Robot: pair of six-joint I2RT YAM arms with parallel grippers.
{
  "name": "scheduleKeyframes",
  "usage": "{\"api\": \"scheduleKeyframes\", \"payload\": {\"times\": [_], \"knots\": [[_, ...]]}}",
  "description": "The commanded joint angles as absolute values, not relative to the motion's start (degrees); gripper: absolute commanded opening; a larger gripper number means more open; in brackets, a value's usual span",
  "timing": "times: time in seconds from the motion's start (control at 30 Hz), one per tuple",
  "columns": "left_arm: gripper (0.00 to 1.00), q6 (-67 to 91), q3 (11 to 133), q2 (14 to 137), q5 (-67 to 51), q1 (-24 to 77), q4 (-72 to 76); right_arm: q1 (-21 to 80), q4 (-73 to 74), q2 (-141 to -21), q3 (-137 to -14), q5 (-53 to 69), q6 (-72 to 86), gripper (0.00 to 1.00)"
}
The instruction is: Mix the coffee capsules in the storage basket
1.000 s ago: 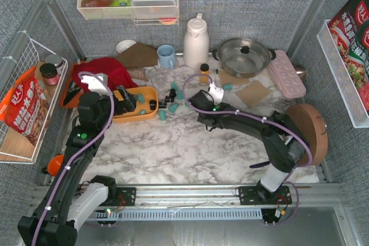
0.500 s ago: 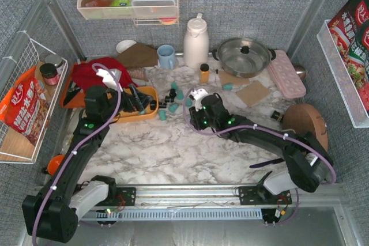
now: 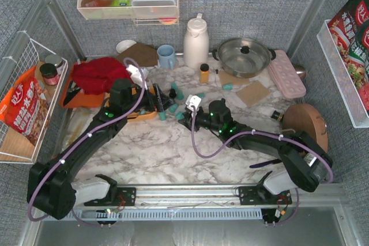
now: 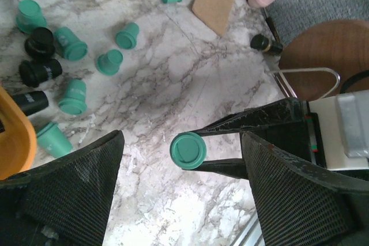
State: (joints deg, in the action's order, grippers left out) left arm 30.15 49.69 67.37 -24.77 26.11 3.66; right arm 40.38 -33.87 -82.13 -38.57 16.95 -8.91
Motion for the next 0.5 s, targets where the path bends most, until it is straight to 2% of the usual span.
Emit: {"api": "scheduleKeyframes", "payload": {"times": [0.0, 0.13, 0.3, 0.47], "knots": [[0.91, 28.8, 51.1, 69.5, -24.4, 28.5, 3.7, 40.4, -43.5, -83.2, -37.9, 22.5, -13.4, 0.14], [0.86, 29.0, 51.8, 71.0, -24.0, 29.8, 2.9, 40.4, -45.9, -83.9, -37.3, 24.1, -14.4, 0.14], [0.75, 29.9, 51.7, 73.4, -24.2, 31.2, 2.2, 40.4, -48.5, -84.0, -36.5, 24.7, -14.5, 0.14], [0.73, 29.8, 52.4, 74.5, -26.0, 31.7, 0.1, 40.3, -48.5, -83.0, -36.0, 23.9, -15.2, 0.14]]}}
